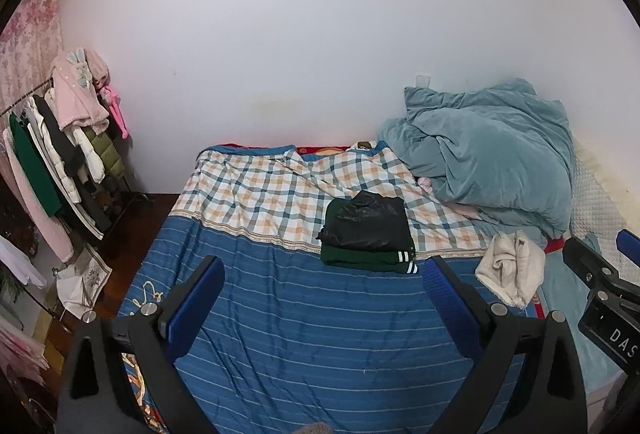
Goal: Fold large clothes
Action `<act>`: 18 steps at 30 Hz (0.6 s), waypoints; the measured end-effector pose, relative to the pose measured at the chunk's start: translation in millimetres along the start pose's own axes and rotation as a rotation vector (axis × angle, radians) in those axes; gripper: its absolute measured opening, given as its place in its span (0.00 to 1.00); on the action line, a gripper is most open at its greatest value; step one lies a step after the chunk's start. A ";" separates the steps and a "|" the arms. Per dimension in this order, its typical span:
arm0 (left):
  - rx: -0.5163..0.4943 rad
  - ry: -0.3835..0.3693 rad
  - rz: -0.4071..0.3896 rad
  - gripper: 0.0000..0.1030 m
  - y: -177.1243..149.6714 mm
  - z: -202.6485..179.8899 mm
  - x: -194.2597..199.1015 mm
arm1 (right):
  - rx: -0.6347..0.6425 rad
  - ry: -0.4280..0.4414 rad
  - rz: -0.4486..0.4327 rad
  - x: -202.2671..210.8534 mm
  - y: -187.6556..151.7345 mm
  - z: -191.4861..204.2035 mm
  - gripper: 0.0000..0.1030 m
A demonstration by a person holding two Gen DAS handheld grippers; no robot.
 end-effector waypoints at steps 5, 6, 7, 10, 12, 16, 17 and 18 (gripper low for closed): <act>0.003 -0.013 -0.010 0.99 -1.3 0.2 7.1 | 0.005 0.023 0.000 1.8 0.7 2.1 0.88; 0.003 -0.005 -0.014 0.99 -1.4 0.9 8.8 | 0.006 0.024 -0.001 1.7 0.9 1.8 0.88; 0.002 -0.004 -0.017 0.99 -1.7 0.9 10.0 | 0.006 0.025 -0.004 2.2 1.2 1.9 0.88; 0.006 -0.005 -0.021 0.99 -1.8 1.8 14.0 | 0.006 0.028 -0.009 4.8 0.5 2.3 0.88; 0.006 -0.002 -0.023 0.99 -1.9 2.5 16.2 | 0.008 0.030 -0.012 6.5 -0.2 3.3 0.89; 0.007 0.003 -0.024 0.99 -1.8 2.8 18.2 | 0.012 0.047 -0.018 6.9 0.9 6.9 0.89; 0.008 0.005 -0.025 0.99 -1.4 3.2 19.1 | 0.015 0.047 -0.021 7.6 0.7 8.0 0.89; 0.010 0.007 -0.027 0.99 -1.2 4.2 19.7 | 0.015 0.049 -0.022 7.7 0.3 8.6 0.89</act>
Point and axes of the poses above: each gripper's, at about its wrist camera, not at the fingertips, and x roughly against the way its jaws point, z to its left, y to its top, the point moved 7 cm from there along -x, roughly the way its jaws point, and after that the axes turned 13 degrees about y, right-handed, at the moved point
